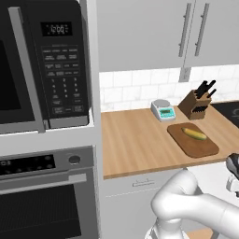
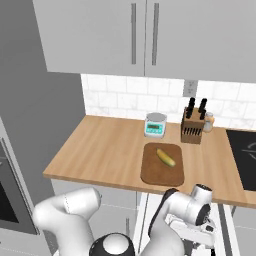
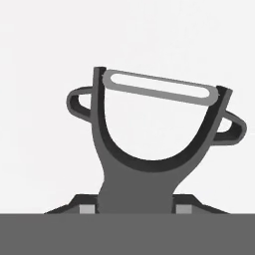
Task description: Place the appropriate cutting tool for cutting the cucumber skin on the cutting board.
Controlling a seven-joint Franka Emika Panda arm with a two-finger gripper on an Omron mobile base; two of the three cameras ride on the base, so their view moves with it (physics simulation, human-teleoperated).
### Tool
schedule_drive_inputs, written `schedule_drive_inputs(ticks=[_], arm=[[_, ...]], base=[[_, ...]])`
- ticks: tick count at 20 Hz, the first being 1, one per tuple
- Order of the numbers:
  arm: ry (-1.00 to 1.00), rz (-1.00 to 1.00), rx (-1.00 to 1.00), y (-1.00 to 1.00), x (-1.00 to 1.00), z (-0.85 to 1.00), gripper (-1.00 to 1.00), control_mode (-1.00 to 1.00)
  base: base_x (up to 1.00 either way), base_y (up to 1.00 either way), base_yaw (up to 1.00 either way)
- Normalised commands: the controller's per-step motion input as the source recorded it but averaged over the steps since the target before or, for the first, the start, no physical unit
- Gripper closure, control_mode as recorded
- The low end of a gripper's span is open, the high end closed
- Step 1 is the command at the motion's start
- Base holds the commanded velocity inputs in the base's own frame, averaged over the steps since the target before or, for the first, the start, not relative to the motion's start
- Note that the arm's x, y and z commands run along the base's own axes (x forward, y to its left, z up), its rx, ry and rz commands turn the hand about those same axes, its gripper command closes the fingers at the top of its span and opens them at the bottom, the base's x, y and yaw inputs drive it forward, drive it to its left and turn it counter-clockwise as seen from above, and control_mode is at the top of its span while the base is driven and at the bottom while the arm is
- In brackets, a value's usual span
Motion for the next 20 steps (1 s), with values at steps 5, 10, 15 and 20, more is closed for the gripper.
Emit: schedule_drive_inputs(ticks=[5, 10, 15, 20], arm=[[-0.04, 0.08, -0.02, -0.03, -0.46, 0.59, 1.0, -1.0], [-0.03, 0.34, -0.03, 0.04, -0.5, 0.52, 1.0, -1.0], [-0.03, 0.35, -0.09, 0.24, -0.38, 0.97, 1.0, -1.0], [0.0, 0.31, -0.08, 0.28, -0.38, 1.0, 1.0, -1.0]], base=[[0.0, 0.0, 0.0], [0.0, 0.0, 0.0], [0.0, 0.0, 0.0], [0.0, 0.0, 0.0]])
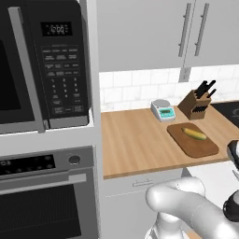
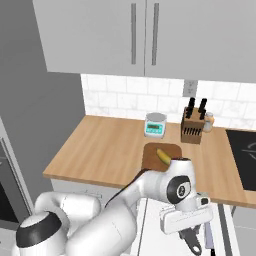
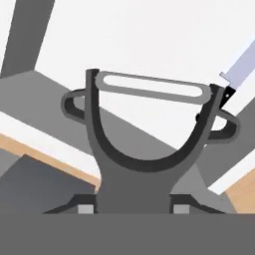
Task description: Place the appropriate cutting tool for cutting the cucumber skin on the cutting board.
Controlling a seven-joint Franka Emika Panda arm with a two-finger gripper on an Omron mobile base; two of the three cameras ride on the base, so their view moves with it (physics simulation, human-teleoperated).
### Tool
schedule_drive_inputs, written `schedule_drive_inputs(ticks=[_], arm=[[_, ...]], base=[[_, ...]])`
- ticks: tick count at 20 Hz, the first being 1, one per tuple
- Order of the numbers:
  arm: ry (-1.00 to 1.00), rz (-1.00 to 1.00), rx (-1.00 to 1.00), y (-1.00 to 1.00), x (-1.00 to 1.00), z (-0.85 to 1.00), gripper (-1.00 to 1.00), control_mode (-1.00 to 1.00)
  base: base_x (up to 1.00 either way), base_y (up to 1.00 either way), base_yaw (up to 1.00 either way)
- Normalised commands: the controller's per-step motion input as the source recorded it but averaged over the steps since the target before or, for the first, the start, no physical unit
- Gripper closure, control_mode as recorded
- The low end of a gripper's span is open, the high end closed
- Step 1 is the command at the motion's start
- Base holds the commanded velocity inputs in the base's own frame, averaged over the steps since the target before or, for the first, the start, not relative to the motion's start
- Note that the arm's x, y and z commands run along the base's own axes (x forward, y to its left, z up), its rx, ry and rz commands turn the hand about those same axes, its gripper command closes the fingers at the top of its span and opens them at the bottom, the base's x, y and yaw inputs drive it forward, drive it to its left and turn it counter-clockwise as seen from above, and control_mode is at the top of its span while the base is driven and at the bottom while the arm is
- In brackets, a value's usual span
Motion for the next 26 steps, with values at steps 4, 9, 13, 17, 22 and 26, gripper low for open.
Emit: schedule_drive_inputs(ticks=[4, 9, 13, 17, 22, 26], arm=[[0.0, 0.29, -0.02, 0.28, -0.13, 0.98, 1.0, -1.0], [-0.05, 0.2, 0.0, 0.13, 0.42, 0.46, 1.0, -1.0], [-0.03, 0.15, 0.03, 0.0, 0.91, 0.06, 1.0, -1.0], [0.0, 0.16, 0.09, -0.01, 1.0, 0.01, 1.0, -1.0], [0.0, 0.17, 0.12, 0.0, 0.97, 0.03, 1.0, -1.0], [0.0, 0.12, 0.12, 0.06, 1.0, -0.02, 1.0, -1.0]], base=[[0.0, 0.0, 0.0], [0.0, 0.0, 0.0], [0.0, 0.0, 0.0], [0.0, 0.0, 0.0], [0.0, 0.0, 0.0], [0.0, 0.0, 0.0]])
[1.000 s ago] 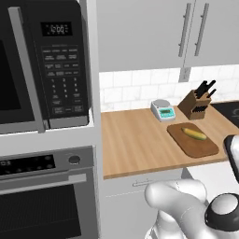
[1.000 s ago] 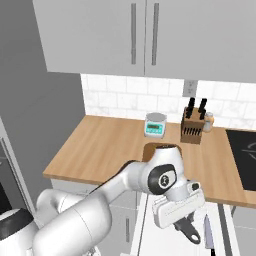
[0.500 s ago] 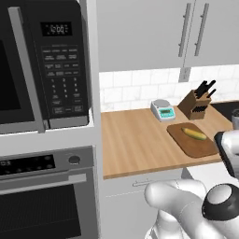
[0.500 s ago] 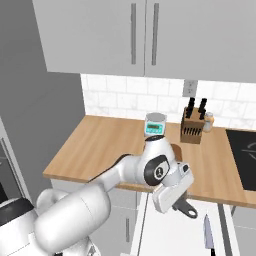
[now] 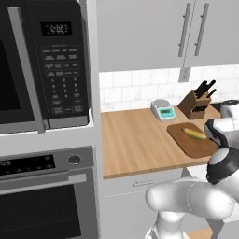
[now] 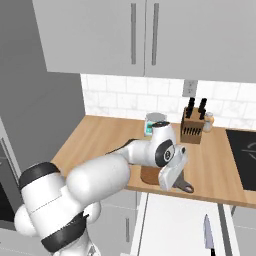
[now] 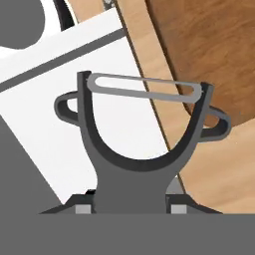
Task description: Place the appropriate cutting tool for cutting the cucumber skin on the cutting board.
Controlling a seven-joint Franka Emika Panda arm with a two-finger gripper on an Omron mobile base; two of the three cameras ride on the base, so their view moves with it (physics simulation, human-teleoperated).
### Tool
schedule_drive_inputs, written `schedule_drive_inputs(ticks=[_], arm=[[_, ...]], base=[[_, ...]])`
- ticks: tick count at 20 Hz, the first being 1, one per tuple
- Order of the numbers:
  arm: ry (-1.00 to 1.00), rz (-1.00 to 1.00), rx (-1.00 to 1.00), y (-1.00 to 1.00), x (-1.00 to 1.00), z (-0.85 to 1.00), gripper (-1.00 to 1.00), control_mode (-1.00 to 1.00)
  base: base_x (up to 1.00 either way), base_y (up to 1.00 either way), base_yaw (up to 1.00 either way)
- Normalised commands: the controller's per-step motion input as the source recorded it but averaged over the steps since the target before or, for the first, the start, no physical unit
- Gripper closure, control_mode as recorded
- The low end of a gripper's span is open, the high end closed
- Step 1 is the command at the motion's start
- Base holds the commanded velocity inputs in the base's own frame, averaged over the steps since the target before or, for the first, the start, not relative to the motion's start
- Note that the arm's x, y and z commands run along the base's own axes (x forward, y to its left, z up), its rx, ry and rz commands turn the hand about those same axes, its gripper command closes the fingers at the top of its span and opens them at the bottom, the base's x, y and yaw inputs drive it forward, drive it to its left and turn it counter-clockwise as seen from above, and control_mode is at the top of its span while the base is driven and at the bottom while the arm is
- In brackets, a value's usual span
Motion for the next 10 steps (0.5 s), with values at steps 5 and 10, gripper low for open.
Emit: schedule_drive_inputs(ticks=[5, 10], arm=[[0.0, 0.04, 0.08, 0.35, 0.97, -0.13, 1.0, -1.0], [0.0, 0.0, 0.01, 0.6, 0.72, -0.44, 1.0, -1.0]], base=[[0.0, 0.0, 0.0], [0.0, 0.0, 0.0]])
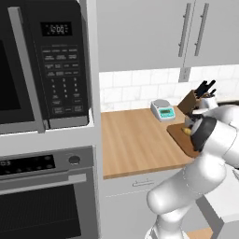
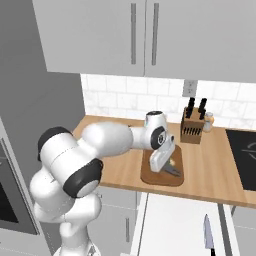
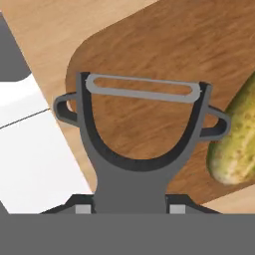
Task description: Place the appropriate cutting tool for cutting the cucumber skin on the cutting board.
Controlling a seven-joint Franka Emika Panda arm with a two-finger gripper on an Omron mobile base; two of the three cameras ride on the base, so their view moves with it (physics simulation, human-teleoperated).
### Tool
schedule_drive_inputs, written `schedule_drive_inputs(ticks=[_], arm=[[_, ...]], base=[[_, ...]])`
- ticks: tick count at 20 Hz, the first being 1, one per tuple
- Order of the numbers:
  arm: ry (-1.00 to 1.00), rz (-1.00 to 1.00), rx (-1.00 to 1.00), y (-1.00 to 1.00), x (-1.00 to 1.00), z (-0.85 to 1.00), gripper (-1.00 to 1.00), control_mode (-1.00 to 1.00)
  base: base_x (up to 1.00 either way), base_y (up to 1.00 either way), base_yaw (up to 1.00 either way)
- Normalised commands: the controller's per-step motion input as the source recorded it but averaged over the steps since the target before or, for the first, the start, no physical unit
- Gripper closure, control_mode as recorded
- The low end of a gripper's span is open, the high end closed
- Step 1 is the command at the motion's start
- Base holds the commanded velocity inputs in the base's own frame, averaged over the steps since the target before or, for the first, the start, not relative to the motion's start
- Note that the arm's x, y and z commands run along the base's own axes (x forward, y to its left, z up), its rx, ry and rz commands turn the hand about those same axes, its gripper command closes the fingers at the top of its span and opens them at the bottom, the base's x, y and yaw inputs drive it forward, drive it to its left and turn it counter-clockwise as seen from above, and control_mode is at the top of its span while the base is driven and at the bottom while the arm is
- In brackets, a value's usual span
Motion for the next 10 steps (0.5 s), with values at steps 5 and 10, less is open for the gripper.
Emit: schedule_drive_inputs(ticks=[5, 10], arm=[[0.0, 0.0, 0.0, 0.28, 0.42, -0.5, 1.0, -1.0], [0.0, 0.0, 0.0, 0.05, 0.18, -0.43, 1.0, -1.0]], base=[[0.0, 0.0, 0.0], [0.0, 0.0, 0.0]])
